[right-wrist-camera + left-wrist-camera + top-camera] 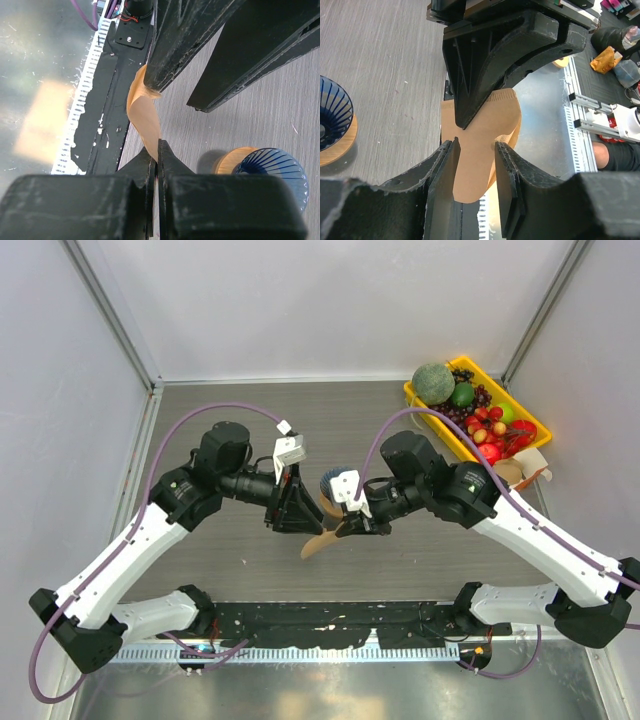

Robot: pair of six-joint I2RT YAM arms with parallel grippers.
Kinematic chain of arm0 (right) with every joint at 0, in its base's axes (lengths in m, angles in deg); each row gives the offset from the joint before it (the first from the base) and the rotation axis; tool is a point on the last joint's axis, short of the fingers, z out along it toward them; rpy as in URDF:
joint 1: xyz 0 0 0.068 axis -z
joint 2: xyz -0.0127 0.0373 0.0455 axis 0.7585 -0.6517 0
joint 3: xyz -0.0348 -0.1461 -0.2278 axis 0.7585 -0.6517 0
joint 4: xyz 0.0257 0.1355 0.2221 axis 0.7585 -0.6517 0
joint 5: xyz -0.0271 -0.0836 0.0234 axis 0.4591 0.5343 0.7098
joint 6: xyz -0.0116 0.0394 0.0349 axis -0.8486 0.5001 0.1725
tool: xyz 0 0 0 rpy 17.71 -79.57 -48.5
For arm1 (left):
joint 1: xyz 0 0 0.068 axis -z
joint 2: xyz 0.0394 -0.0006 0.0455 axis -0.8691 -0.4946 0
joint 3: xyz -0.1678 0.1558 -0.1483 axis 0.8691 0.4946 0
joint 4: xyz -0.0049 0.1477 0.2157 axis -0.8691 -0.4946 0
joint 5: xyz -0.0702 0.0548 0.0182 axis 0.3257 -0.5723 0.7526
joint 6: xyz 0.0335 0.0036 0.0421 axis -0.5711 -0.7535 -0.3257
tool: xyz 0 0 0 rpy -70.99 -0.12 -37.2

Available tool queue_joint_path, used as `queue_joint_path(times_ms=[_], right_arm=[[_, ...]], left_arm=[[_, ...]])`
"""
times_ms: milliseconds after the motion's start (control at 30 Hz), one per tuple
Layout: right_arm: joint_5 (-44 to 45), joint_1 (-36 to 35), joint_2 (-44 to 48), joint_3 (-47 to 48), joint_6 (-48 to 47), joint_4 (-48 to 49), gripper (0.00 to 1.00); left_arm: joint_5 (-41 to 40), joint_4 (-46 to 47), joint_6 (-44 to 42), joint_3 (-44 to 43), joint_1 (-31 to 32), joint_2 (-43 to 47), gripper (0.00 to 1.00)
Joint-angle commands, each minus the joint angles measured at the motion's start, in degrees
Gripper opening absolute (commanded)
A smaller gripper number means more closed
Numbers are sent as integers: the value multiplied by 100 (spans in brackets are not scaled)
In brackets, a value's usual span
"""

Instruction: Place the coffee filter in the dripper

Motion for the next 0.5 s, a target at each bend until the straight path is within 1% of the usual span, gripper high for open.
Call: queue_joint_path(times_ms=[0, 67, 233, 300, 400, 467], right_arm=[[-15, -16, 86, -3, 64, 201, 5], [-42, -16, 121, -30, -33, 148, 5], [11, -16, 192, -91, -77, 130, 5], [20, 2, 192, -65, -77, 130, 5], [-7, -7, 166, -21, -86, 130, 5], [-24, -16, 148, 14, -86, 130, 5]], left_arm=[[-12, -32, -133, -276, 22, 129, 42], [32, -59, -150, -293, 5, 137, 41], [322, -24, -115, -319, -13, 173, 34], [384, 2, -107, -302, -13, 164, 33], [410, 37, -63, -276, -13, 146, 30], [402, 64, -45, -249, -13, 137, 27]])
